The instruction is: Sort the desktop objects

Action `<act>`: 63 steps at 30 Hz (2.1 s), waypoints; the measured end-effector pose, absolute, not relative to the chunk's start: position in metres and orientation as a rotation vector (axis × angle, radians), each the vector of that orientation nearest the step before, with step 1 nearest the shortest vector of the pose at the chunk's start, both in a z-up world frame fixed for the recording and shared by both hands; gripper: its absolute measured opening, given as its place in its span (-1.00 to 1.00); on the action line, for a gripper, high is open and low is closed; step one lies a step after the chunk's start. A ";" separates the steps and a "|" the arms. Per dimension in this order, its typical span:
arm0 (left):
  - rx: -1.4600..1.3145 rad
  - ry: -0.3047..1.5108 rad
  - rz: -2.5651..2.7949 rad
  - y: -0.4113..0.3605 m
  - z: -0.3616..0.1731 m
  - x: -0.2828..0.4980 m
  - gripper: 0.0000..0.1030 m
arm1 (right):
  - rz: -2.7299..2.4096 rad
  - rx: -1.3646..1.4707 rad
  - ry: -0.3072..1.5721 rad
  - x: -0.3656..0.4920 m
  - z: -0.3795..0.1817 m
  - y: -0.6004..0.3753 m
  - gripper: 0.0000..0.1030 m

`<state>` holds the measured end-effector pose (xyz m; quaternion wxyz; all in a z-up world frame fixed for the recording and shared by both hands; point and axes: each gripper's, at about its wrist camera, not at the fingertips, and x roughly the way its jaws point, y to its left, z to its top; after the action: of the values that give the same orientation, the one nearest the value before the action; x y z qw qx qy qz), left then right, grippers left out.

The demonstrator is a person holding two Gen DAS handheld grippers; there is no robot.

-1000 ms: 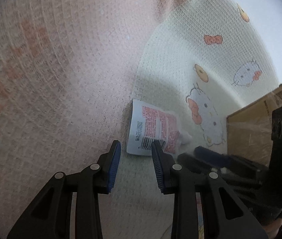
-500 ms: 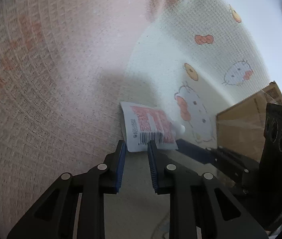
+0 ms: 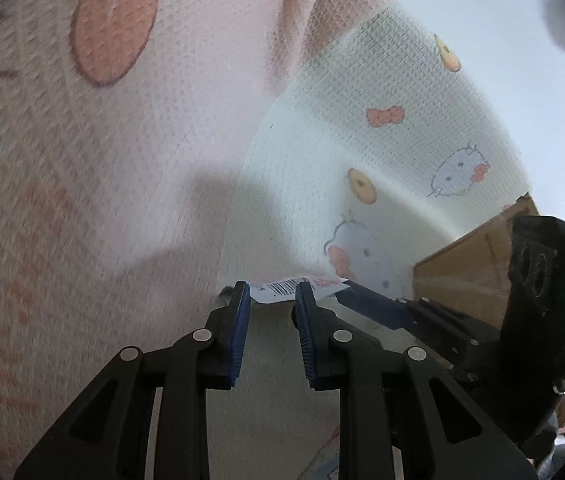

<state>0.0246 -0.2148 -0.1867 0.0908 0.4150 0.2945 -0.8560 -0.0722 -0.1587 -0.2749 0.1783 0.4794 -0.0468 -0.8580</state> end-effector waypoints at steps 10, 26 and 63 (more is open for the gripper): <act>1.164 0.936 -2.457 -0.243 -0.197 0.016 -0.52 | -2.504 1.334 -0.122 -0.118 -0.279 -0.162 -0.19; 1.197 1.147 -2.355 -0.265 -0.230 -0.010 -0.17 | -2.643 1.295 -0.611 -0.148 -0.311 -0.114 -0.19; 1.214 1.103 -2.395 -0.250 -0.236 -0.006 -0.38 | -2.403 1.302 -0.821 -0.176 -0.331 -0.128 -0.02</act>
<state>-0.0055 -0.2501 -0.2358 0.1190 0.4153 0.3773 -0.8191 -0.1762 -0.1280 -0.3313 0.1434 0.4516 -0.2848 -0.8333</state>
